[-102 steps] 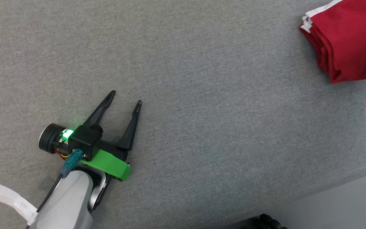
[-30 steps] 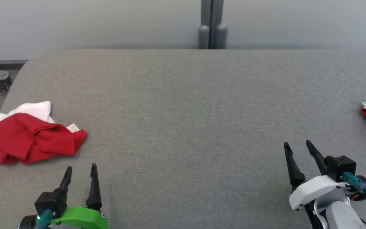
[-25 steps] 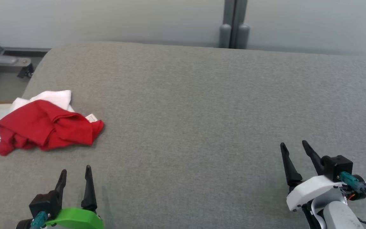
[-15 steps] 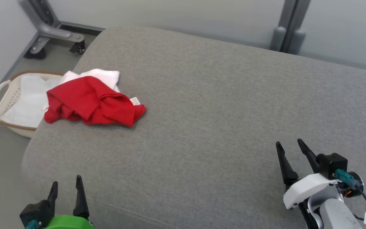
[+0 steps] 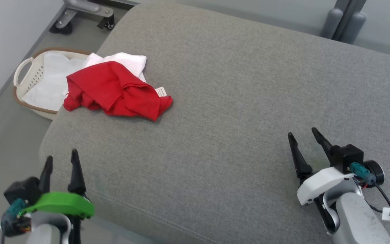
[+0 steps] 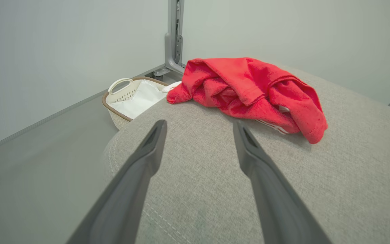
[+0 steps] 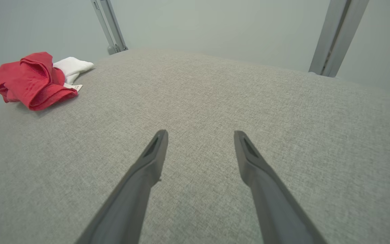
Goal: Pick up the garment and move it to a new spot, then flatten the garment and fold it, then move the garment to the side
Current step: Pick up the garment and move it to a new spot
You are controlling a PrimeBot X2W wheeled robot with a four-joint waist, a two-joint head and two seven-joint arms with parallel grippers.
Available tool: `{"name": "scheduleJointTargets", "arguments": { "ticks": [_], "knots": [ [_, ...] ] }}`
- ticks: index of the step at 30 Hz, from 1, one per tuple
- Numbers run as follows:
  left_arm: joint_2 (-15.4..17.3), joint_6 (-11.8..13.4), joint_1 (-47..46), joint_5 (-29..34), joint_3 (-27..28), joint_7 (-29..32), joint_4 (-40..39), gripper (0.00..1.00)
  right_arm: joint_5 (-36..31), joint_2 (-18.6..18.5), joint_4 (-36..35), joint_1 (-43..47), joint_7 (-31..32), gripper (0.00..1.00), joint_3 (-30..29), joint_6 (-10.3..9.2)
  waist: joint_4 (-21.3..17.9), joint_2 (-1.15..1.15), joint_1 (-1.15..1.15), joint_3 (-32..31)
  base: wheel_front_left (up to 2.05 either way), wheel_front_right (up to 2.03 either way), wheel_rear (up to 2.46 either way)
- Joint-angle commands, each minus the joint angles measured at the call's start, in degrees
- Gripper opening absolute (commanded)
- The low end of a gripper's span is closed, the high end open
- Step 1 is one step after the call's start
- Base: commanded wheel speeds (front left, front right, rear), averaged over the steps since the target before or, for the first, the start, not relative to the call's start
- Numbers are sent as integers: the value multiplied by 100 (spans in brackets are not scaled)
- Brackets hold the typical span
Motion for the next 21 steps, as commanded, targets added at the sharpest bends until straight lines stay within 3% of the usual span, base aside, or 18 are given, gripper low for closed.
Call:
{"name": "scheduleJointTargets", "arguments": {
  "ticks": [1,13,21],
  "knots": [
    [216,20,-344,-155,-66,-2,22,100,-102,-36,-59,-143,-25,100,-21,-11,-255,0,0,498,0,0,0],
    [1714,18,-2461,-1755,-1428,-2,965,100,-686,-36,-336,-787,-25,100,47,-11,-721,0,0,1605,0,0,0],
    [2026,18,-3113,-2839,-2338,48,1884,100,-836,-74,-371,-950,-9,100,31,-14,-1017,0,0,1952,0,0,0]
  ]
}}
